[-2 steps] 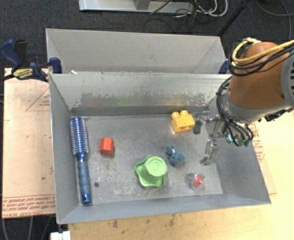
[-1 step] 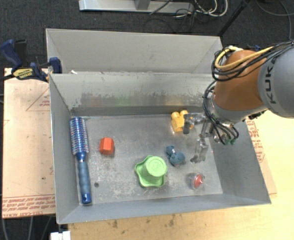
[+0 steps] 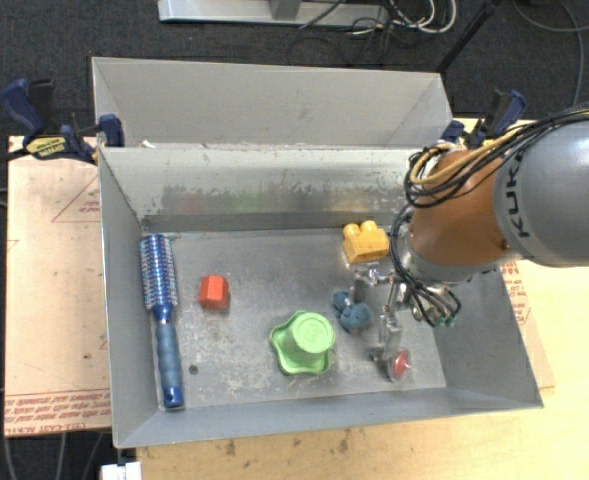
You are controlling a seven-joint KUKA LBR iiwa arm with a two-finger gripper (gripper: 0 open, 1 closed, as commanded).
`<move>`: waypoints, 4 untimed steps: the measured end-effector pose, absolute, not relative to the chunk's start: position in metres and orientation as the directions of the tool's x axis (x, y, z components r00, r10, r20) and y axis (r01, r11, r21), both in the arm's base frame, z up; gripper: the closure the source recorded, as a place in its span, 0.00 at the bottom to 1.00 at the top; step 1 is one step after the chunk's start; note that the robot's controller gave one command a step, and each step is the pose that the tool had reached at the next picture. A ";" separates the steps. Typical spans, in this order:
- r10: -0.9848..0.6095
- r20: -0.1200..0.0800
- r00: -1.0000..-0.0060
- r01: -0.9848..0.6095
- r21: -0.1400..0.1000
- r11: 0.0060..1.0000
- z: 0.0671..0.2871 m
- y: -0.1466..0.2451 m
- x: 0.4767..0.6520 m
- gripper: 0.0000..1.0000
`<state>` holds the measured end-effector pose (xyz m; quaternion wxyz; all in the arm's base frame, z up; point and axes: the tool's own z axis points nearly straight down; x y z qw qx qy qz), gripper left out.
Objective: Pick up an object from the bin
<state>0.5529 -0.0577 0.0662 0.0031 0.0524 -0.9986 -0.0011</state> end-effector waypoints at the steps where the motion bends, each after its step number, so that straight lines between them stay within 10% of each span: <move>1: -0.107 -0.002 -0.994 -0.107 0.000 0.994 0.070 -0.058 0.556 1.00; 2: -0.106 -0.013 -0.994 -0.106 -0.003 0.994 0.209 -0.077 0.587 1.00; 3: -0.106 -0.004 -0.994 -0.106 0.000 0.994 0.204 -0.077 0.585 0.00; 4: -0.077 0.011 -0.997 -0.077 0.004 0.997 0.107 -0.048 0.526 0.00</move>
Offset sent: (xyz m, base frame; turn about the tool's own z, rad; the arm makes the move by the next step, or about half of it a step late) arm 0.0000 0.0000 0.0000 0.0000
